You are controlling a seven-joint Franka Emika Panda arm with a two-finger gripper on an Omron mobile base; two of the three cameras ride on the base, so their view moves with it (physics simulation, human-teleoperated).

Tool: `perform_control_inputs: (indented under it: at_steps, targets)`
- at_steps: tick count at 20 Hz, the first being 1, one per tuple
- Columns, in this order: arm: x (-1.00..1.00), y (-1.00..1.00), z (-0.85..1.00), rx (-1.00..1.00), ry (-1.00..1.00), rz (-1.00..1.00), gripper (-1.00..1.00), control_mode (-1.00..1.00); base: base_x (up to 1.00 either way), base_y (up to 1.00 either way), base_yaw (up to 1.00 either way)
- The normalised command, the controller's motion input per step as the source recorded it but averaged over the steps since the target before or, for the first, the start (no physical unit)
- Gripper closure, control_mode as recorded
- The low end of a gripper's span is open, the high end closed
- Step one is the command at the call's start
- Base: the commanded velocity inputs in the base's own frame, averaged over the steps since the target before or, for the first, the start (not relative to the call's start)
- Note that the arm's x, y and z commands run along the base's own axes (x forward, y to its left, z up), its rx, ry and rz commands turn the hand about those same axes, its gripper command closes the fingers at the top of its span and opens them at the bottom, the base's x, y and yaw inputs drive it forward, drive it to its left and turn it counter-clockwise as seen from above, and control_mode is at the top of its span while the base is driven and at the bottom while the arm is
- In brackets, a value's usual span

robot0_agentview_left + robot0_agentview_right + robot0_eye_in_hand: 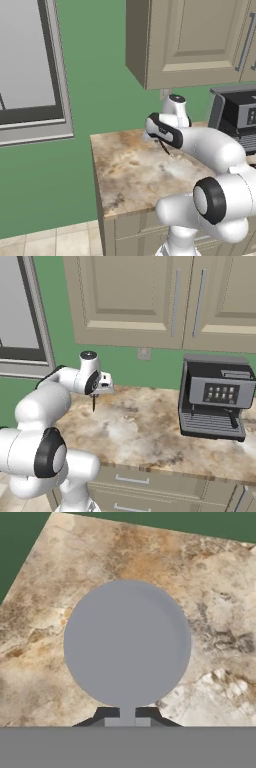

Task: Organize the utensils by type. Pick up the wooden spoons from the counter and place them in the open cabinet. Then pick up the metallic utensils from the counter and place them in the open drawer.

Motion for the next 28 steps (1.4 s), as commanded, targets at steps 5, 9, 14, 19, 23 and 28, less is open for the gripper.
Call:
perform_control_inputs:
  at_steps: [5,9,14,19,23,28]
  targets:
    - [0.00,0.01,0.00,-0.04,0.01,0.00,1.00,-1.00,0.00,0.00,0.00]
    - [0.00,0.00,0.00,0.00,0.00,0.00,1.00,-1.00,0.00,0.00,0.00]
    - [-0.07,0.00,0.00,0.00,0.00,0.00,1.00,-1.00,0.00,0.00,0.00]
    - [-0.09,0.01,0.00,0.00,0.00,0.01,1.00,1.00,-0.53,0.12,0.10]
    - [0.00,0.00,0.00,0.00,0.00,0.00,1.00,1.00,-0.56,0.34,0.51]
    - [0.00,0.00,0.00,0.00,0.00,0.00,1.00,1.00,-0.23,0.38,0.97]
